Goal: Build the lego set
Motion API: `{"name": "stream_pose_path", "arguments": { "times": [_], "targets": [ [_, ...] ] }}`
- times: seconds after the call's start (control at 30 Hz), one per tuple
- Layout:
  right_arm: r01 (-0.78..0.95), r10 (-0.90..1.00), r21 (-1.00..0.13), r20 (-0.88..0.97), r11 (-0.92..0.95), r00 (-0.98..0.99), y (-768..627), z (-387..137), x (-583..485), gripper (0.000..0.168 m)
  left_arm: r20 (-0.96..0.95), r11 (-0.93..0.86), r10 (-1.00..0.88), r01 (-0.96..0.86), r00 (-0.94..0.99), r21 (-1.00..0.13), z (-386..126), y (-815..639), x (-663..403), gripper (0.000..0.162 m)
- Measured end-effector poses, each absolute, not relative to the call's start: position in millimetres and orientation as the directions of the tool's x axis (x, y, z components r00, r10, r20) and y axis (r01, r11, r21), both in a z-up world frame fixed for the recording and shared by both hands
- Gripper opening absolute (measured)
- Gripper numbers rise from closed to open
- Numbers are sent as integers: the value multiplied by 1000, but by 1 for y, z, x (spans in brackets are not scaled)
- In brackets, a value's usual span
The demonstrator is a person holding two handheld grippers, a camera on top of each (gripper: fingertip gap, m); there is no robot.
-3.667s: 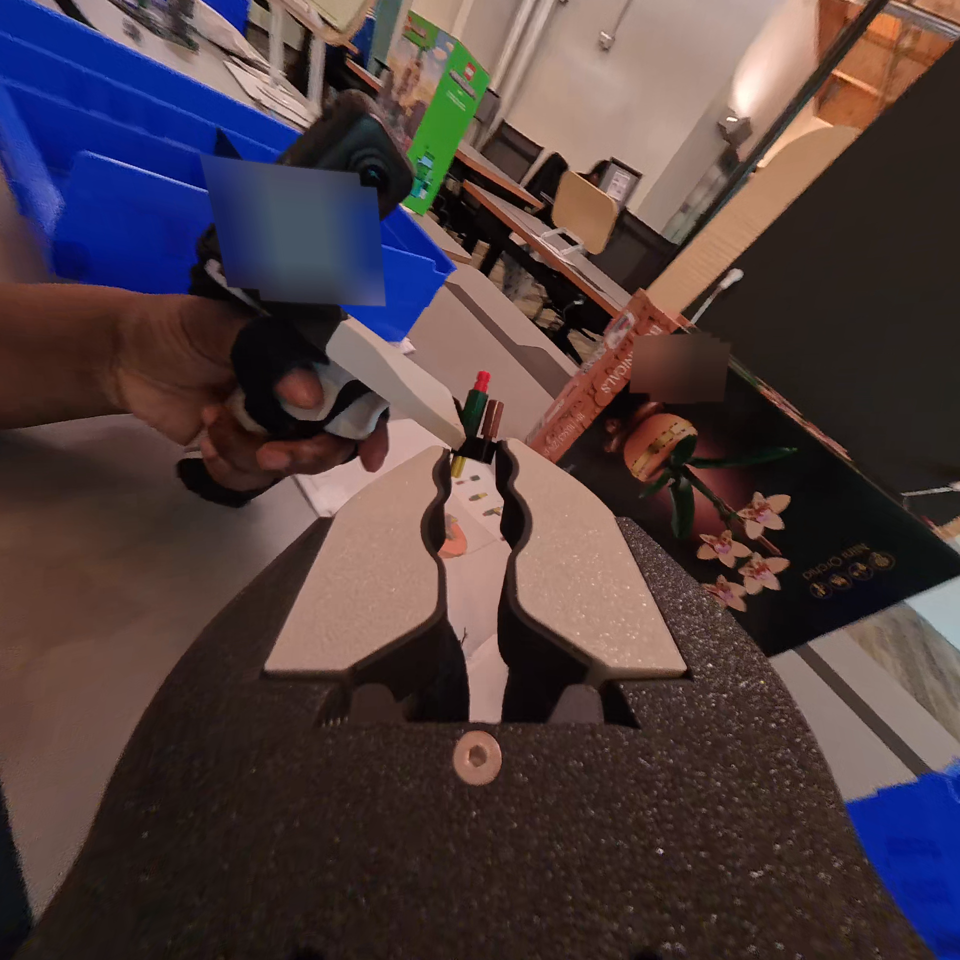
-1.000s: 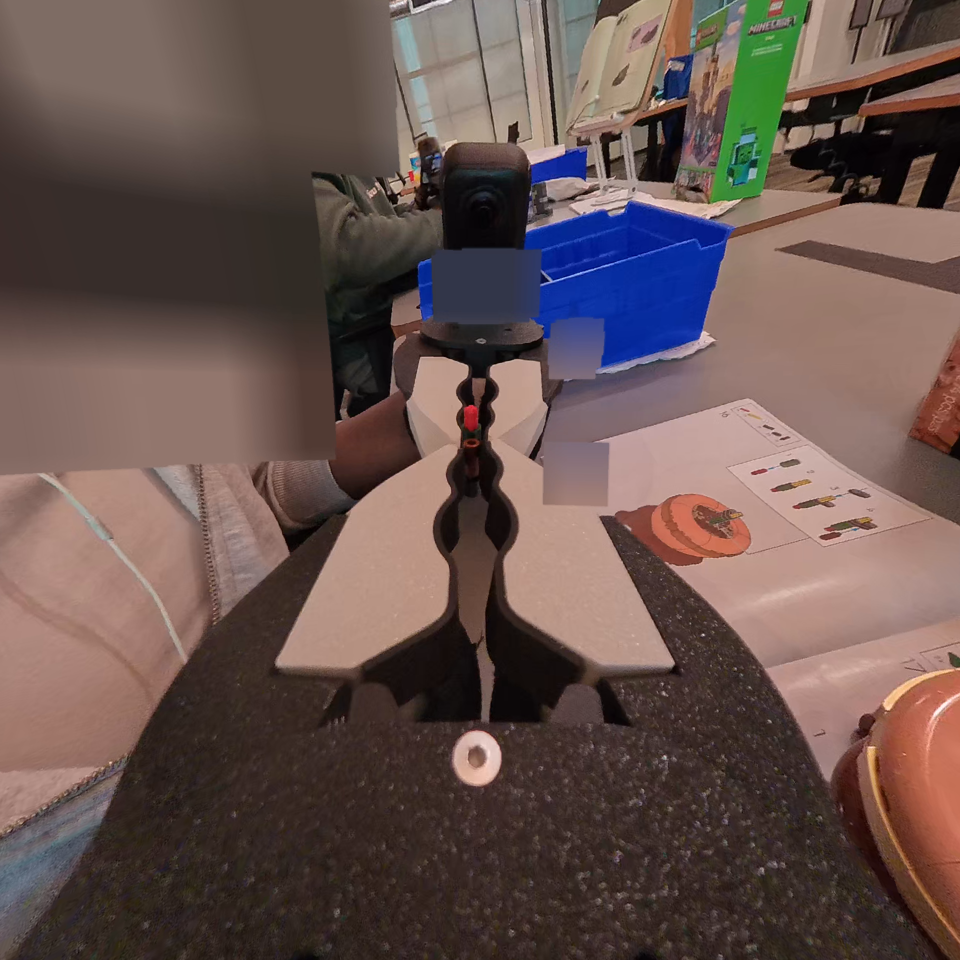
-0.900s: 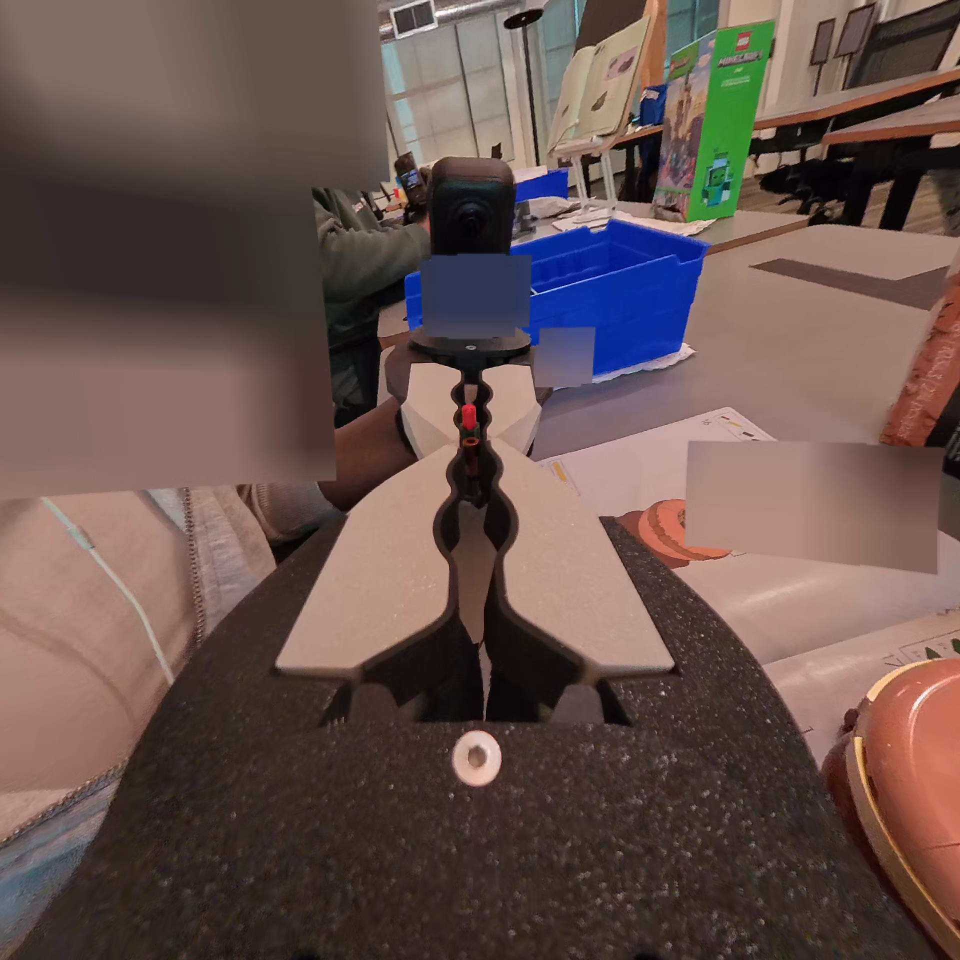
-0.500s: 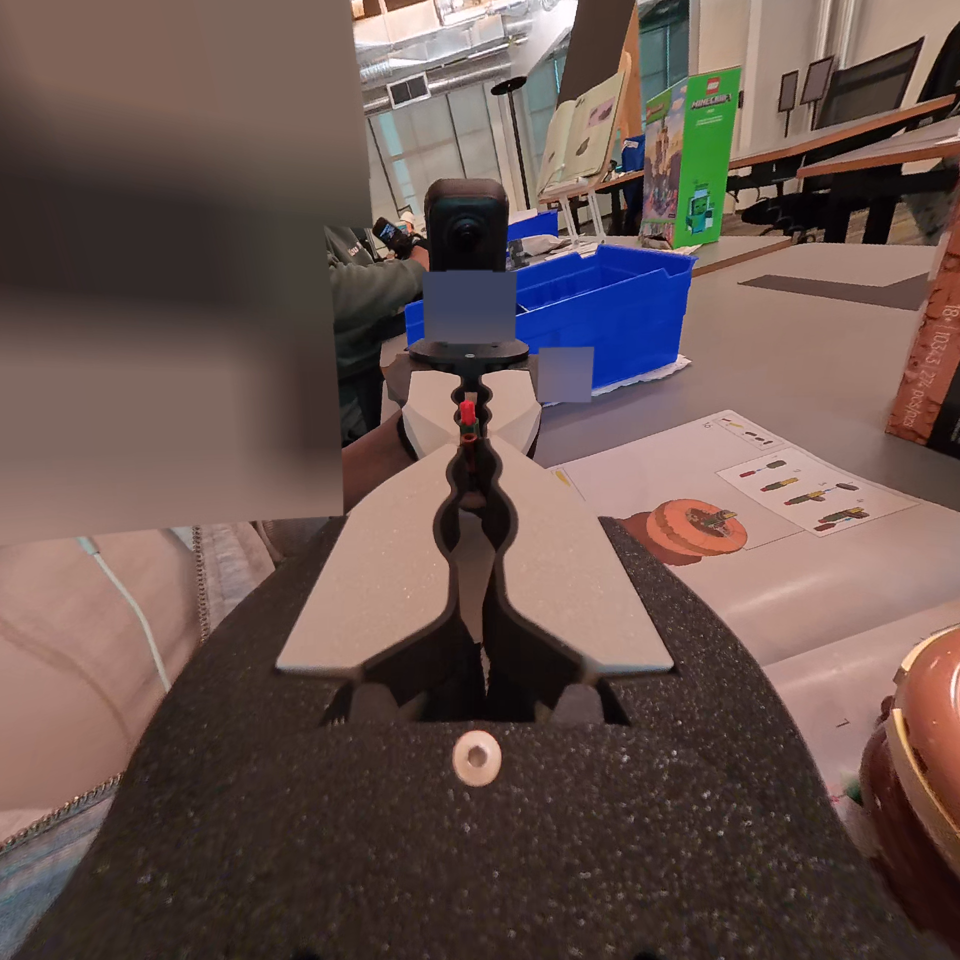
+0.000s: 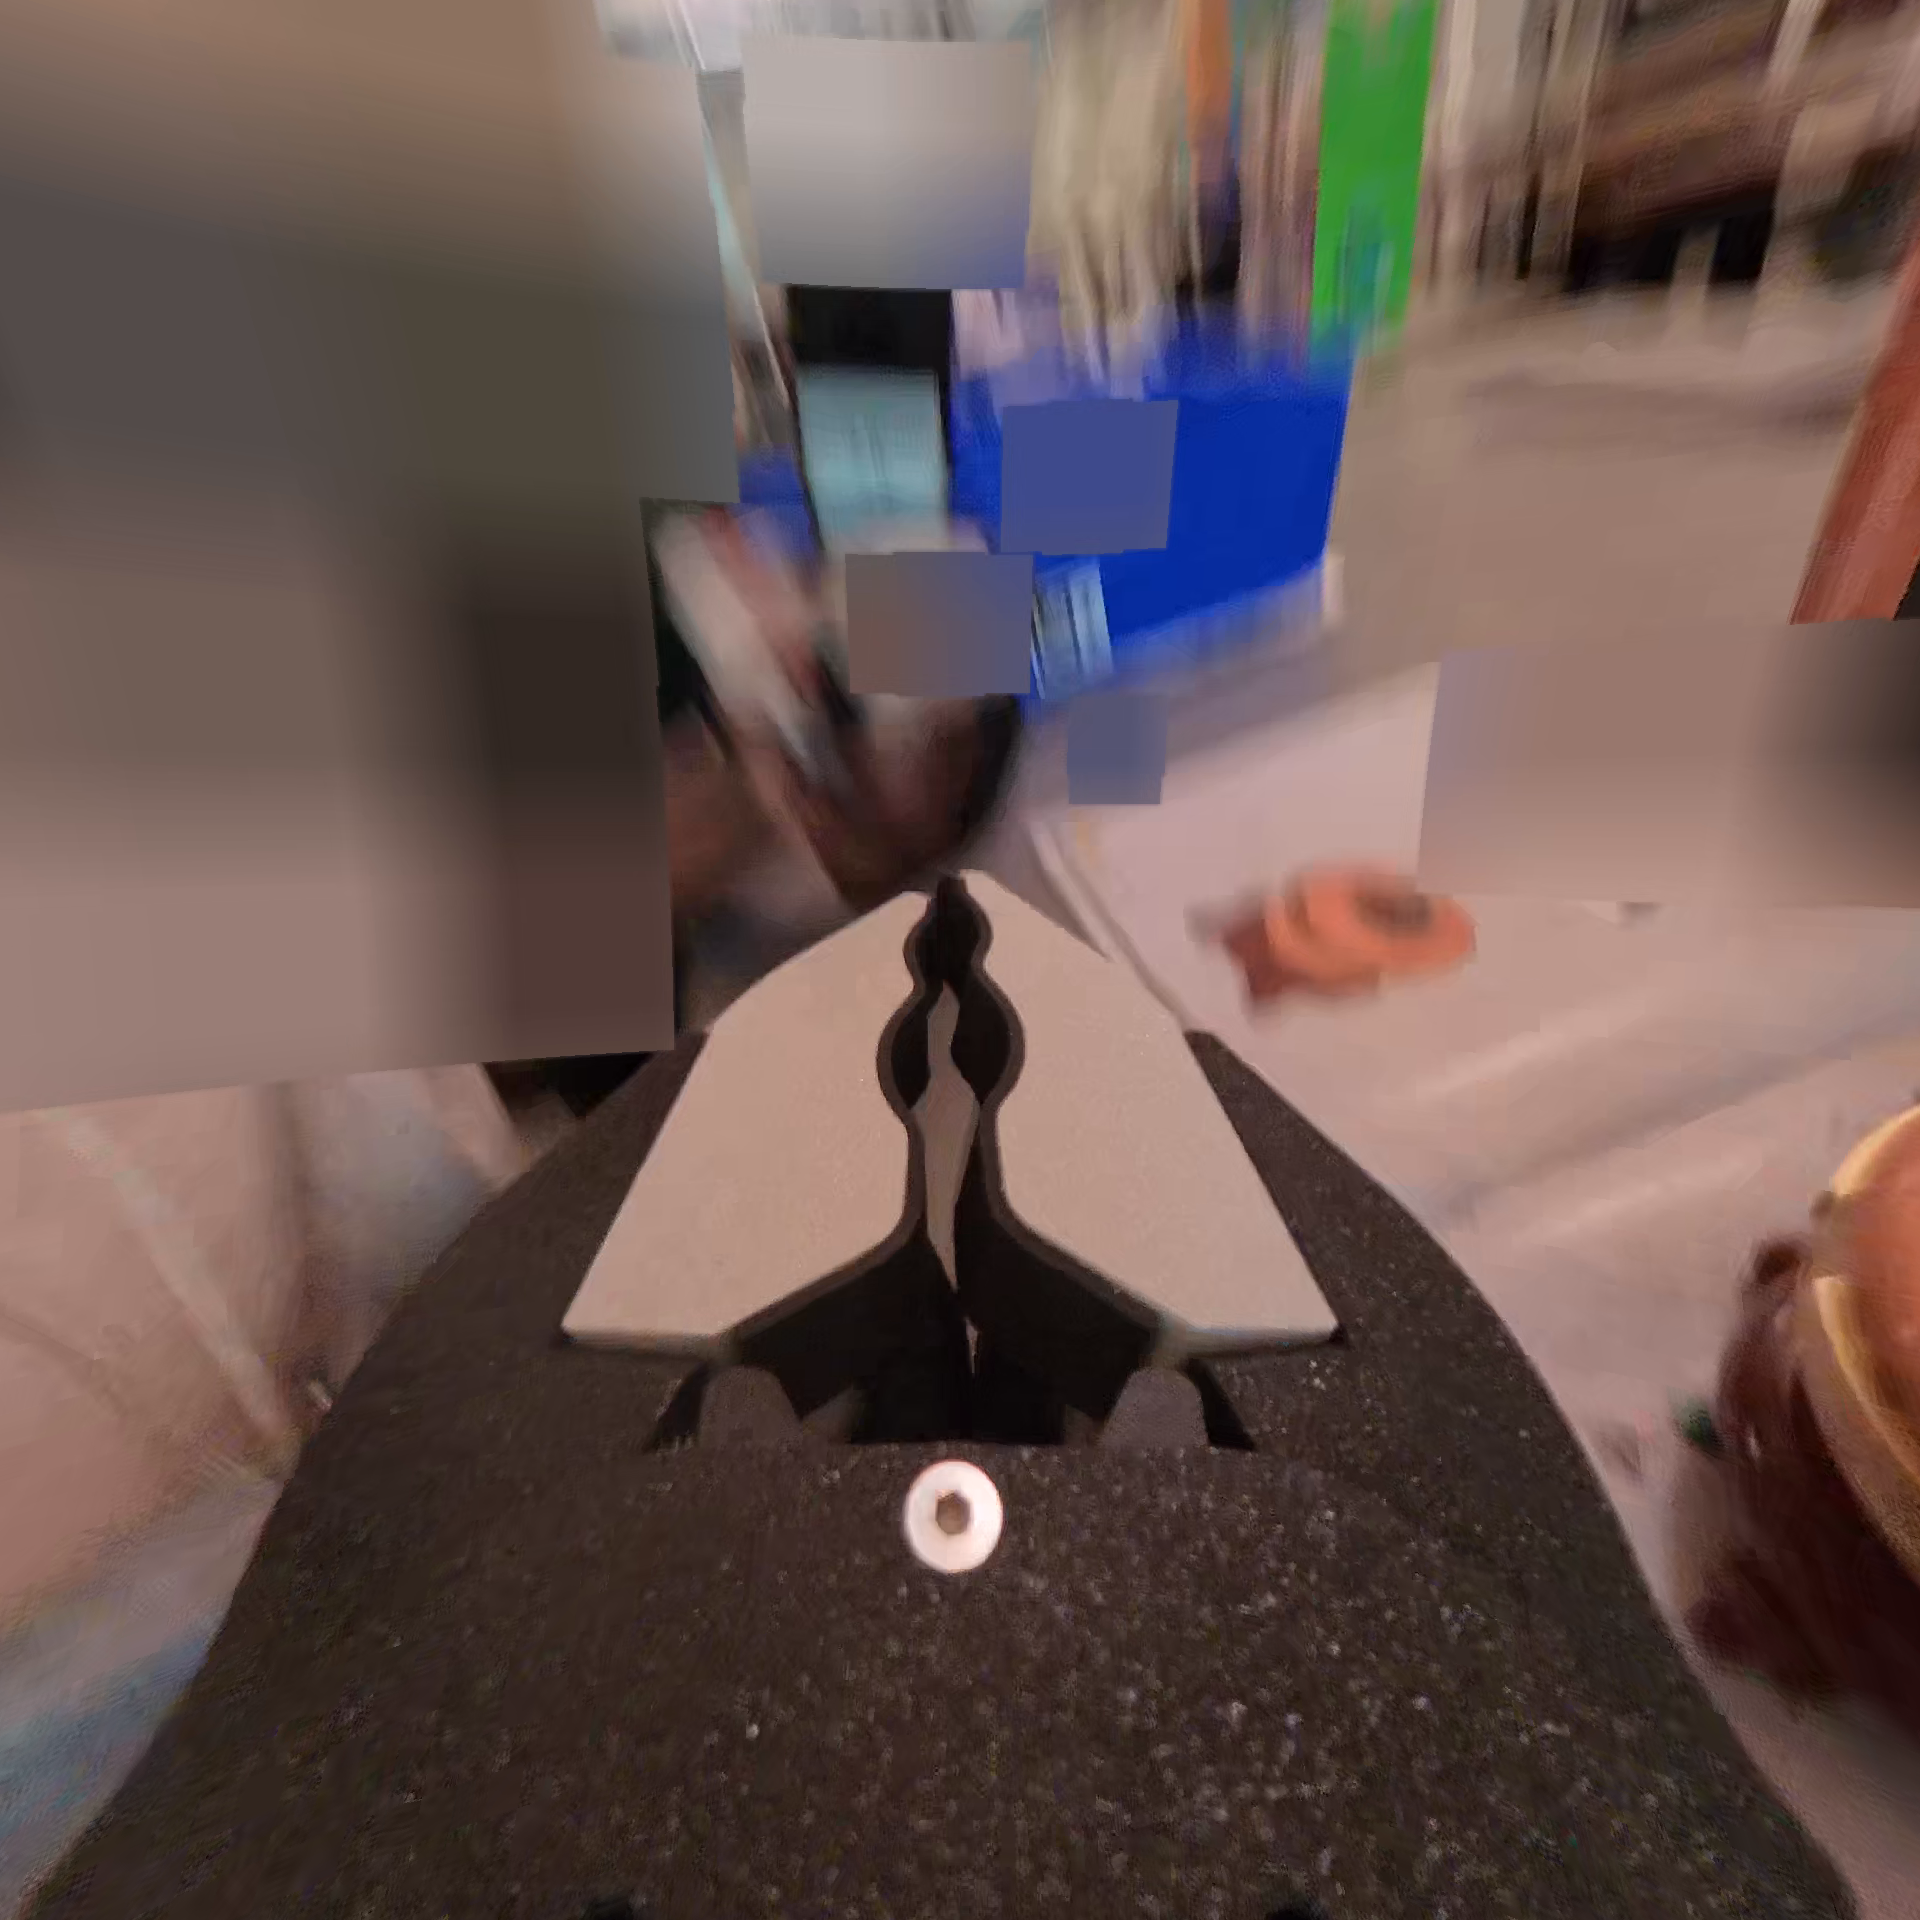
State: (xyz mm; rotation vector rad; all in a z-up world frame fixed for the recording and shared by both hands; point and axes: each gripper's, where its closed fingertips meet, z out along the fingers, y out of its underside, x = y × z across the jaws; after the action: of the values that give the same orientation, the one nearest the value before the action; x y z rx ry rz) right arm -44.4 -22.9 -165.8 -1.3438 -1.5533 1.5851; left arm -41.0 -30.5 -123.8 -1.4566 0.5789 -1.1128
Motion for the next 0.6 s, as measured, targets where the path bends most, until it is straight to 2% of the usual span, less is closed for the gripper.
{"name": "stream_pose_path", "arguments": {
  "times": [0.03,0.07,0.1,0.13,0.17,0.23,0.3,0.33,0.37,0.47,0.6],
  "targets": [
    [321,889,-939,-249,-125,-383,-40,-190,-52,0,319,-205,-900,359,295,-911,-96,-45,-38,4],
    [268,810,-931,-351,-248,-470,-62,-174,-57,0,292,-216,-908,261,301,-941,-101,-49,-25,5],
    [227,819,-946,-315,-231,-480,-62,-164,-60,0,200,-183,-882,81,427,-980,-122,-41,-23,6],
    [213,868,-960,-257,-180,-425,-47,-164,-63,0,221,-192,-872,111,436,-975,-121,-41,-33,5],
    [210,879,-956,-274,-205,-390,-33,-164,-65,0,272,-199,-864,209,423,-957,-112,-41,-49,5],
    [248,870,-934,-337,-259,-359,-19,-168,-66,0,271,-194,-799,196,536,-961,-122,-29,-75,5],
    [226,905,-947,-294,-230,-309,-6,-163,-66,2,336,-203,-768,290,545,-935,-118,-22,-87,5],
    [178,921,-957,-273,-230,-279,1,-154,-67,20,360,-213,-749,313,556,-926,-120,-17,-90,6],
    [104,925,-963,-269,-250,-268,6,-141,-67,29,398,-213,-727,367,559,-905,-118,-12,-95,6],
    [-98,906,-939,-284,-328,-315,7,-106,-66,25,517,-236,-717,535,468,-811,-107,-8,-100,5],
    [-61,855,-912,-355,-405,-378,-5,-104,-78,23,573,-295,-739,595,355,-748,-104,-8,-91,6]
  ]
}}
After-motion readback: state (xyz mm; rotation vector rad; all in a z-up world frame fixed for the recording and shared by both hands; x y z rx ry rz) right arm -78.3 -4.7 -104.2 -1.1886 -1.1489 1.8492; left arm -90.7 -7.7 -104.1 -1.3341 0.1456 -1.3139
